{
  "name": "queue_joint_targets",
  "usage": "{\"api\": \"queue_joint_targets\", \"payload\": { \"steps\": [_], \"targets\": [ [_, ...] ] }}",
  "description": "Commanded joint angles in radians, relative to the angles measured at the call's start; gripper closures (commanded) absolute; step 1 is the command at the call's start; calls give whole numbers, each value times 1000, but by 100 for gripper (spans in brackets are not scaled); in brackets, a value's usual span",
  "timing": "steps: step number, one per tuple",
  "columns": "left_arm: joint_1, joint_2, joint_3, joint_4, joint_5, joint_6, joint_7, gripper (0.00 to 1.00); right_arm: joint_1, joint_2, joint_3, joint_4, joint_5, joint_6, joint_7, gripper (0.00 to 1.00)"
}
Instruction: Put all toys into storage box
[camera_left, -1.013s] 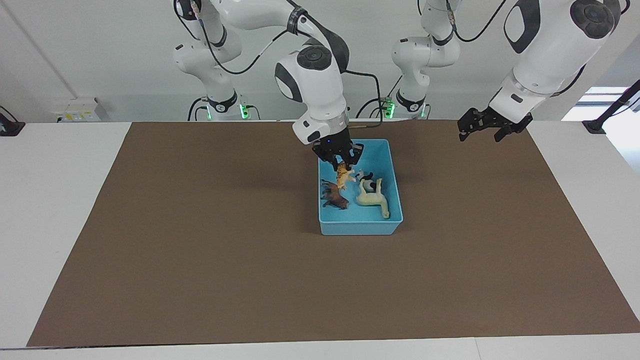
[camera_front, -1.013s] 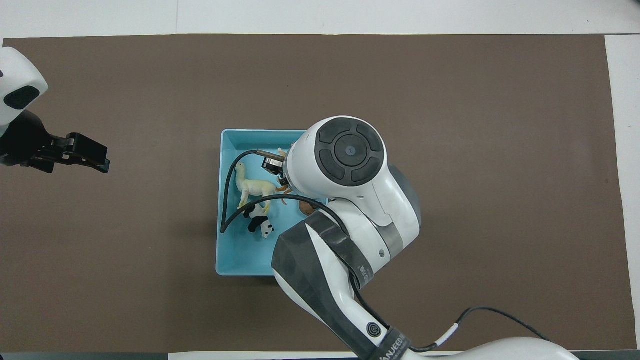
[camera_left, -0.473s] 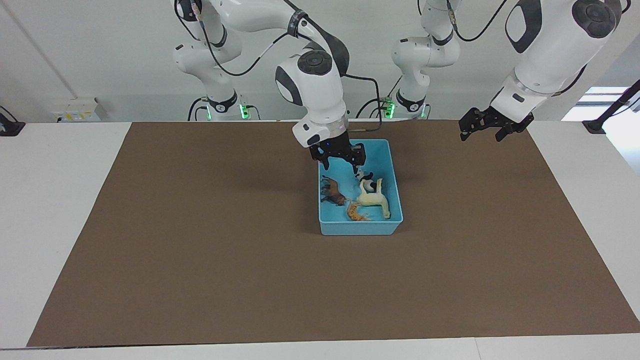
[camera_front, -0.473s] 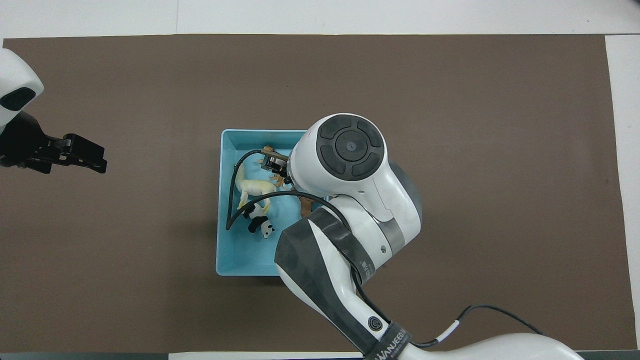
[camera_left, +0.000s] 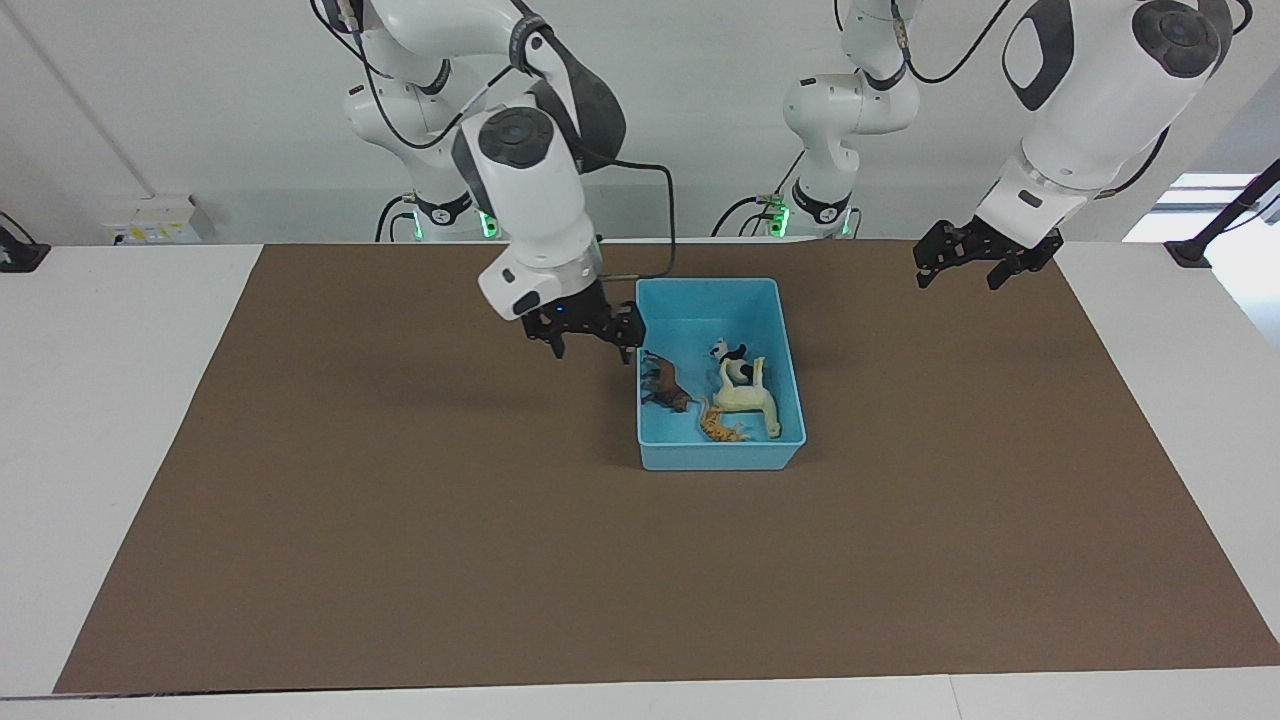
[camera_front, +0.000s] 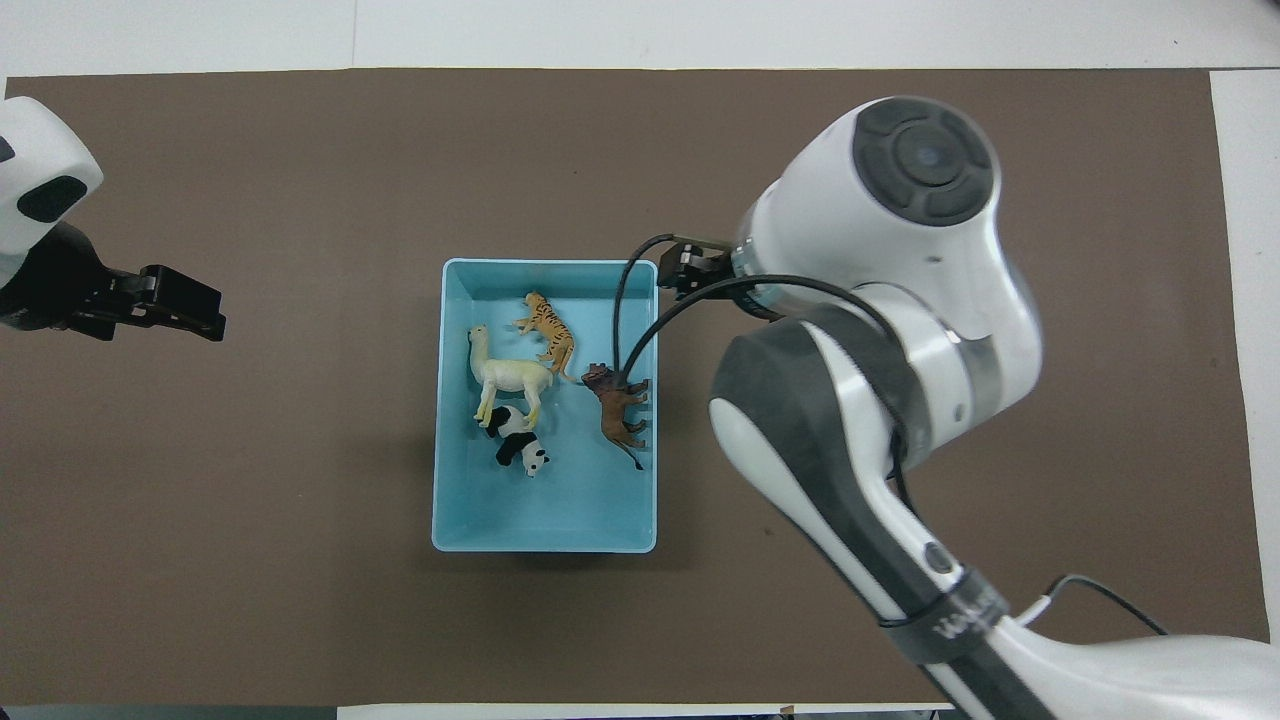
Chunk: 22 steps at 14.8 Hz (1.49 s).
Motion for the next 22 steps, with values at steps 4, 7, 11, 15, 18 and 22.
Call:
{"api": "queue_joint_targets", "payload": {
  "steps": [4,7,11,15,18,22],
  "targets": [
    [16,-43,-4,-54,8,26,11,0,-221,-144,9,-39,-7,-158,-351,0],
    [16,-43,-1,-54,8,24,11,0,-319,-176,9,-41,-7,-224,-476,0],
    [16,-43,-1,-54,8,24,13,0,-364,-241,8,-74,-16,-301,-510,0],
    [16,-43,-1,-54,8,24,13,0,-393,-310,8,-128,-45,-302,-543,0],
    [16,-43,-1,-54,8,24,11,0,-418,-296,8,-113,-59,-288,-562,0],
    [16,-43,-1,-54,8,24,13,0,-421,-272,9,-90,-91,-287,-563,0]
  ]
}}
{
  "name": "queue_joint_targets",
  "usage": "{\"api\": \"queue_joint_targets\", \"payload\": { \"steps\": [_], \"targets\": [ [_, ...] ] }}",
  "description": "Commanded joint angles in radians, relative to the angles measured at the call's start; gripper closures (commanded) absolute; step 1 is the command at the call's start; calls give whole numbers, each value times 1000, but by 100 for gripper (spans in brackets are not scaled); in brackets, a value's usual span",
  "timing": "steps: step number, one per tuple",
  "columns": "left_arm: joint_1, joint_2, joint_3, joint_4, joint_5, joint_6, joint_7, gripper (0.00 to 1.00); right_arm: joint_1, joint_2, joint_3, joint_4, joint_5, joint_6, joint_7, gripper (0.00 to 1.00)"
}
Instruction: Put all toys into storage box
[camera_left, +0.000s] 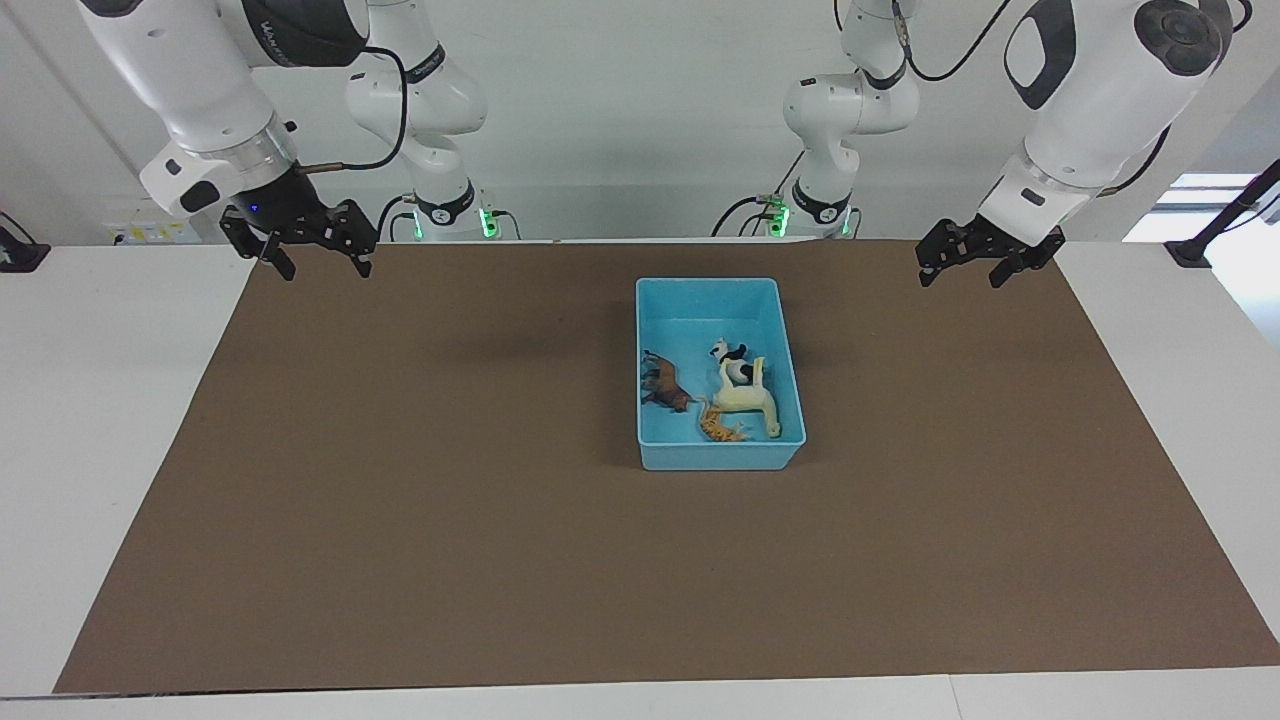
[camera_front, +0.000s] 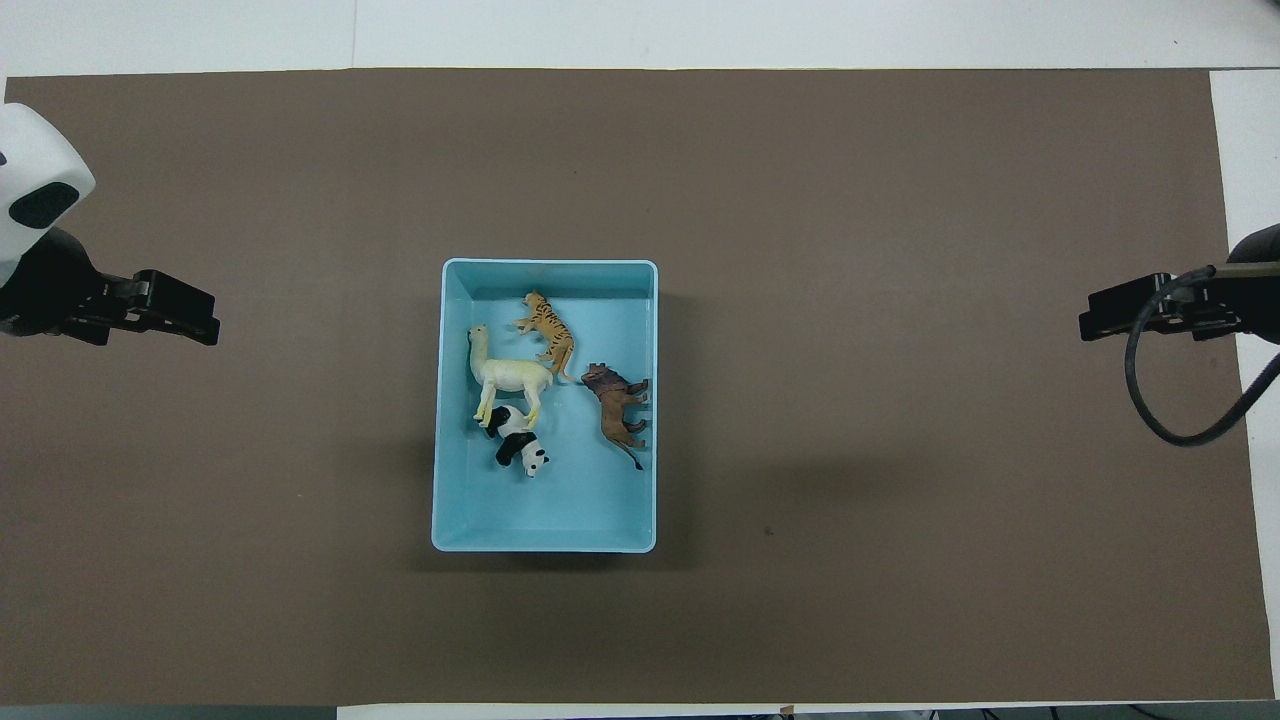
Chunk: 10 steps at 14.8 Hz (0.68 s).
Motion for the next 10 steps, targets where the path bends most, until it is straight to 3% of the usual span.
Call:
{"api": "queue_joint_targets", "payload": {
  "steps": [1,10],
  "targets": [
    [8,-30,-4,-37,7,22,13,0,-17,22,12,19,-12,13,-21,0],
    [8,-30,-4,-37,7,22,13,0,-33,14,12,7,-66,13,-75,0]
  ]
}}
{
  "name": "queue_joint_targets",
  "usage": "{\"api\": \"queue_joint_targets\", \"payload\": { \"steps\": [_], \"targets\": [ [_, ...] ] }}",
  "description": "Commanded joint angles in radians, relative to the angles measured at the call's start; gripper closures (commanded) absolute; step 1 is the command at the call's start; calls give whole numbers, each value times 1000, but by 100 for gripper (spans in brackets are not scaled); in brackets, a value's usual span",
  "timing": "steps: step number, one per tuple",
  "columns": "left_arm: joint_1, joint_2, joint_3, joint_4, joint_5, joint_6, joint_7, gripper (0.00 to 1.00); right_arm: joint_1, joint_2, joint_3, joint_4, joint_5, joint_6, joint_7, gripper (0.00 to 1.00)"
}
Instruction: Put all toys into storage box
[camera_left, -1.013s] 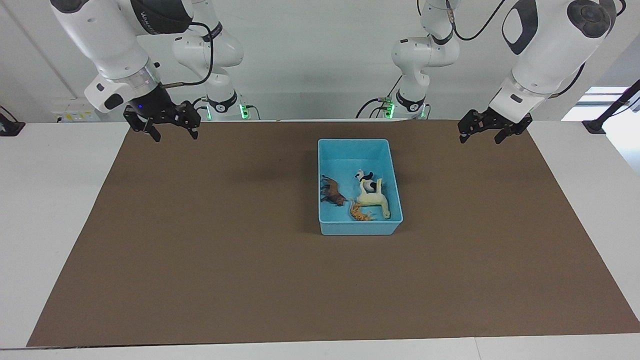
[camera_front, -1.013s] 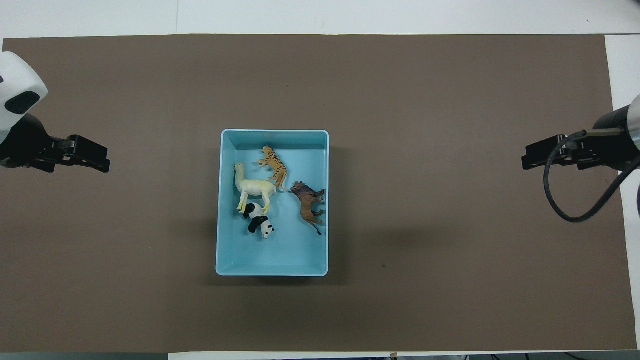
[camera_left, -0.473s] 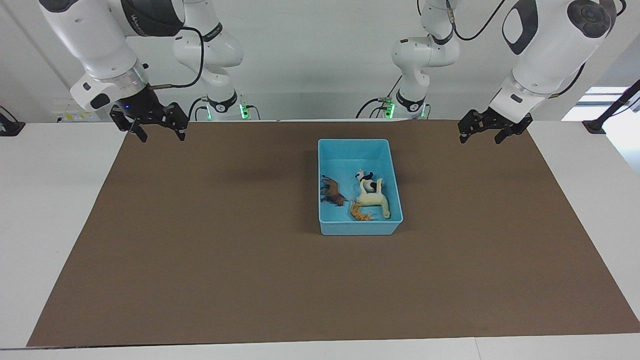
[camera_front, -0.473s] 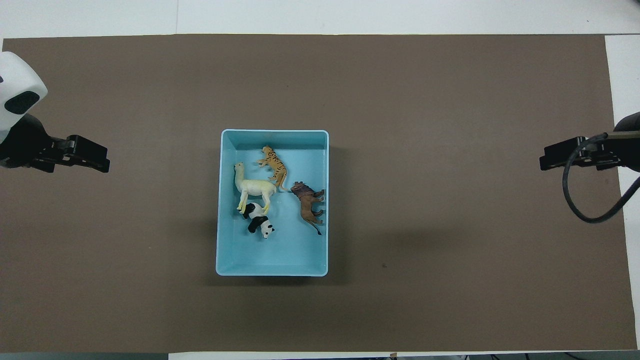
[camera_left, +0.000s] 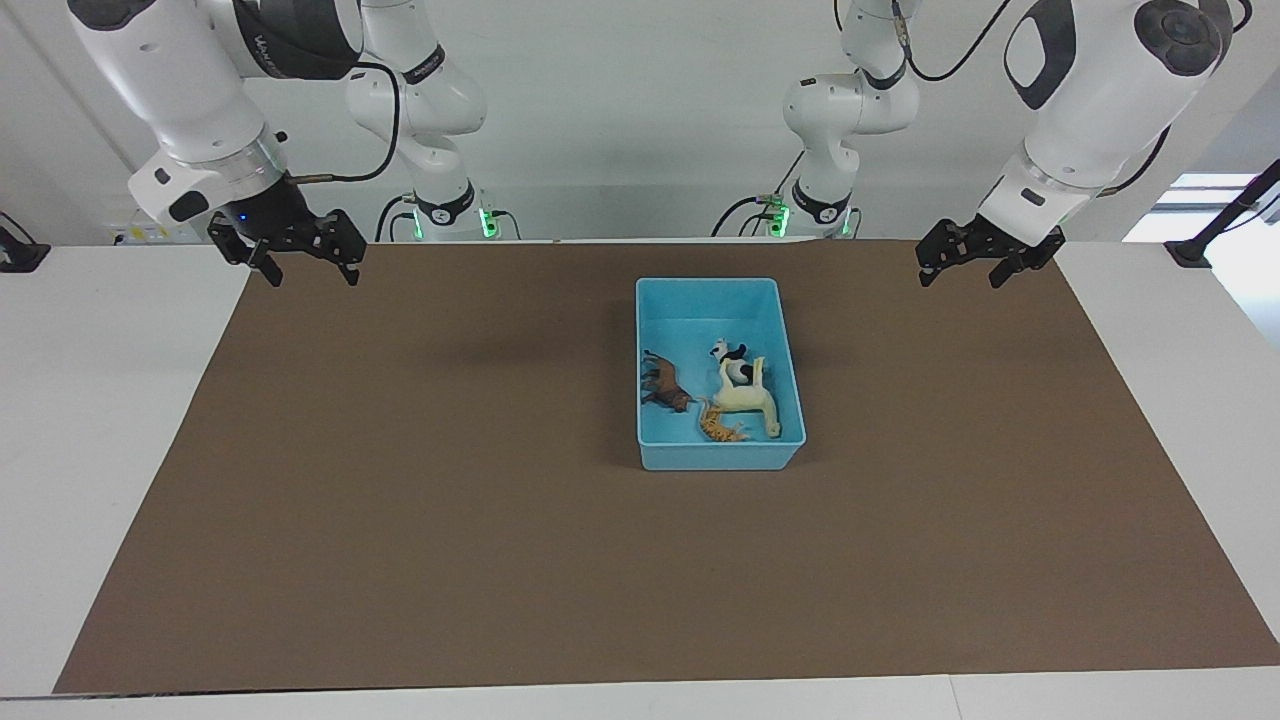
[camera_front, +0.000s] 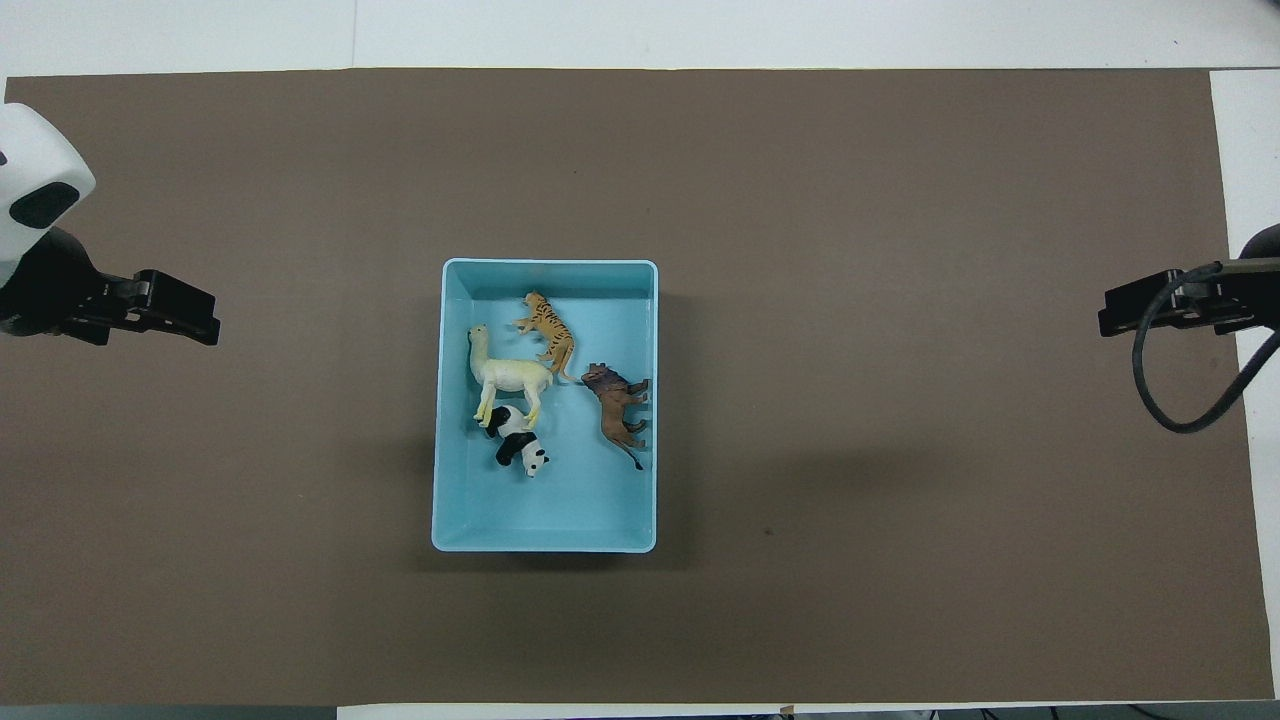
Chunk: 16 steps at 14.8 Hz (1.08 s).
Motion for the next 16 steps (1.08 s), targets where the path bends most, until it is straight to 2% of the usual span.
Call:
{"api": "queue_joint_targets", "payload": {
  "steps": [1,7,16],
  "targets": [
    [8,-30,-4,-37,7,22,13,0,-18,2,13,3,-20,7,-42,0],
    [8,-30,-4,-37,7,22,11,0,-20,-1,13,-3,-20,6,94,0],
    [8,-30,-4,-37,7,22,11,0,-20,-3,13,-11,-20,3,96,0]
  ]
}}
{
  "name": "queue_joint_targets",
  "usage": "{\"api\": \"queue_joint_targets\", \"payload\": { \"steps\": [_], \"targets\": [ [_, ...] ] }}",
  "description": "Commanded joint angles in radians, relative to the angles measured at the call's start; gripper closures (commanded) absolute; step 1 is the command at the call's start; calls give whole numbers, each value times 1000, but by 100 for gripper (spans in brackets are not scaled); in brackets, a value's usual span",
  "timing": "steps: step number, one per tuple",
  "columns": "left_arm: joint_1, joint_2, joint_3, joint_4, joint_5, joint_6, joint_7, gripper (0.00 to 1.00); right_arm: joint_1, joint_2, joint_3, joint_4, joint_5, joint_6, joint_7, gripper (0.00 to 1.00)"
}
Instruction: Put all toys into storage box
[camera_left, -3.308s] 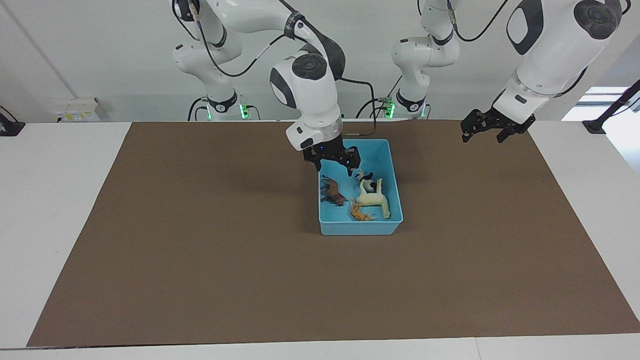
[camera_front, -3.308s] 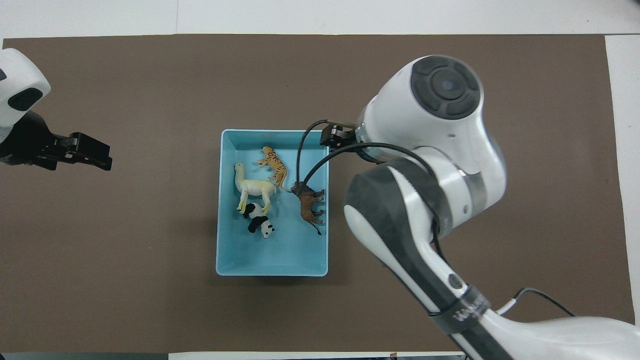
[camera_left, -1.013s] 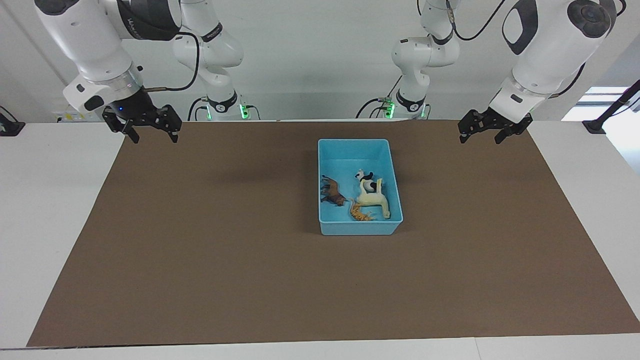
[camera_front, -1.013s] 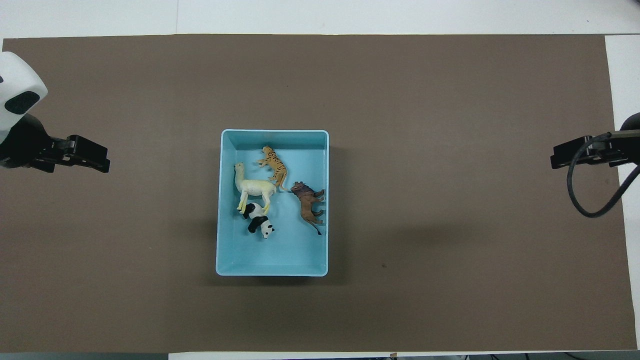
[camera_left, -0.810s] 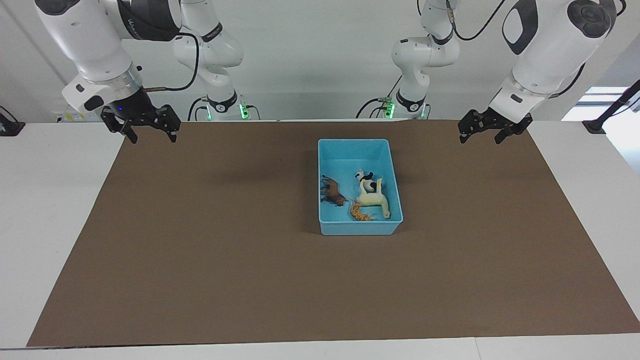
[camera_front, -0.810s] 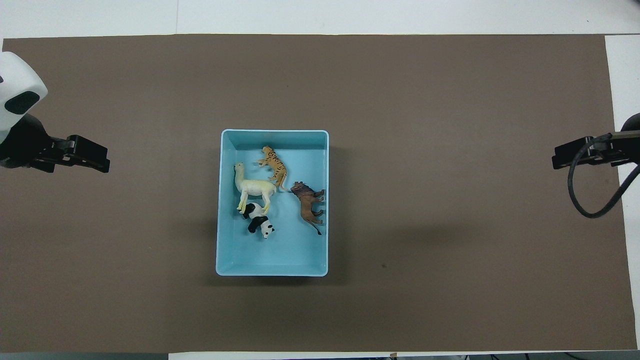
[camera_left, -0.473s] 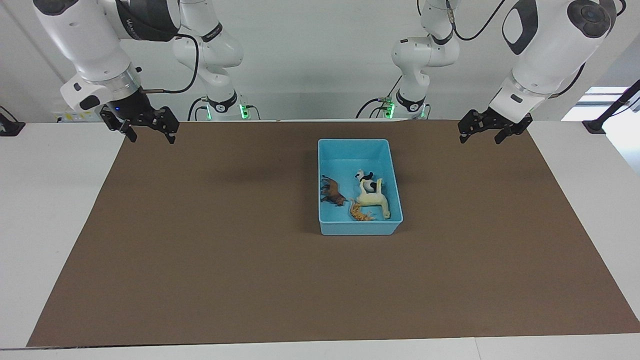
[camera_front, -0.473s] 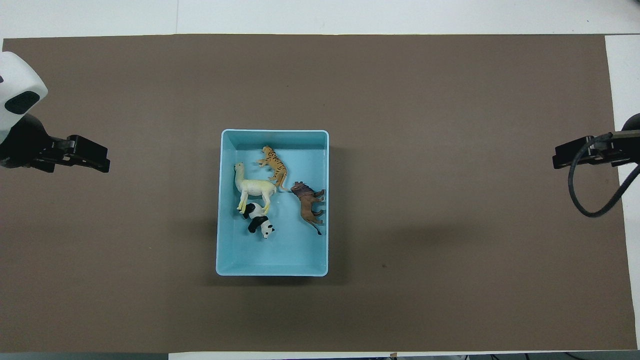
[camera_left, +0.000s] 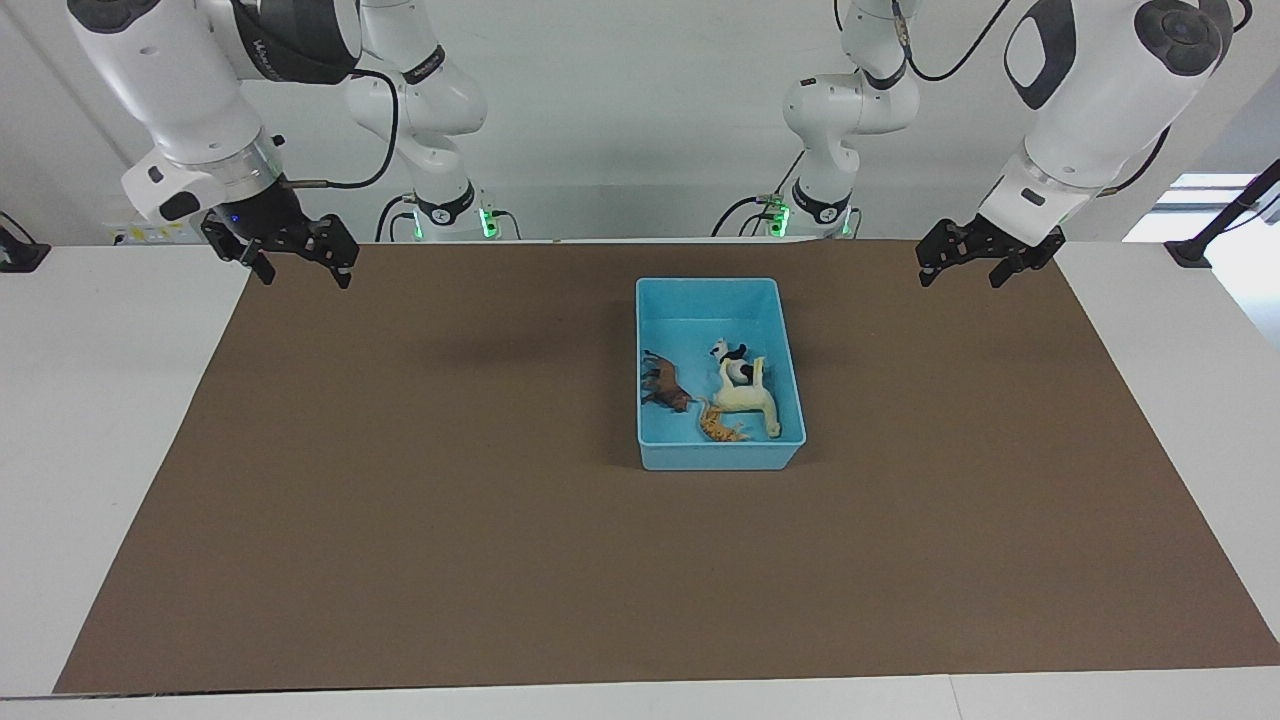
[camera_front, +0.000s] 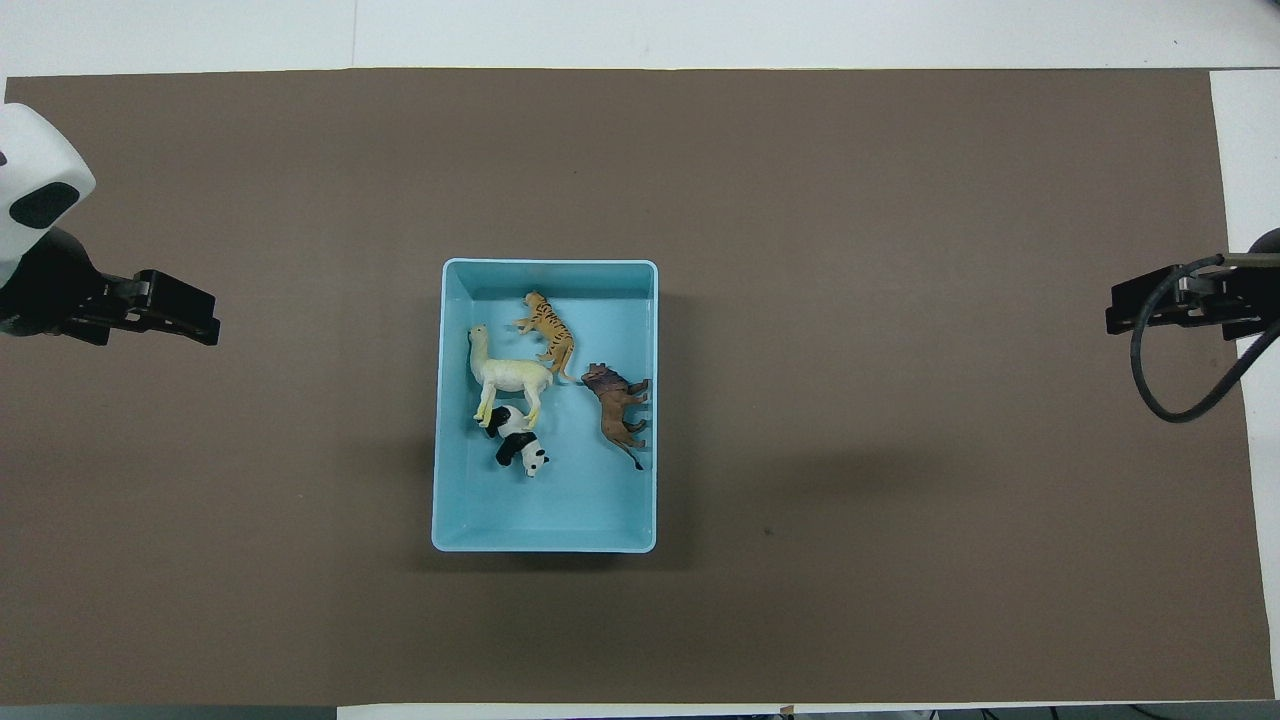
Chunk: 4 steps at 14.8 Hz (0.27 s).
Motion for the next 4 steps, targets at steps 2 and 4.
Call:
{"api": "queue_joint_targets", "payload": {
  "steps": [2,4],
  "targets": [
    [8,-30,-4,-37,7,22,13,0,-18,-1,13,-3,-9,6,8,0],
    [8,-30,-4,-37,7,22,11,0,-15,-1,13,-3,-10,6,11,0]
  ]
}}
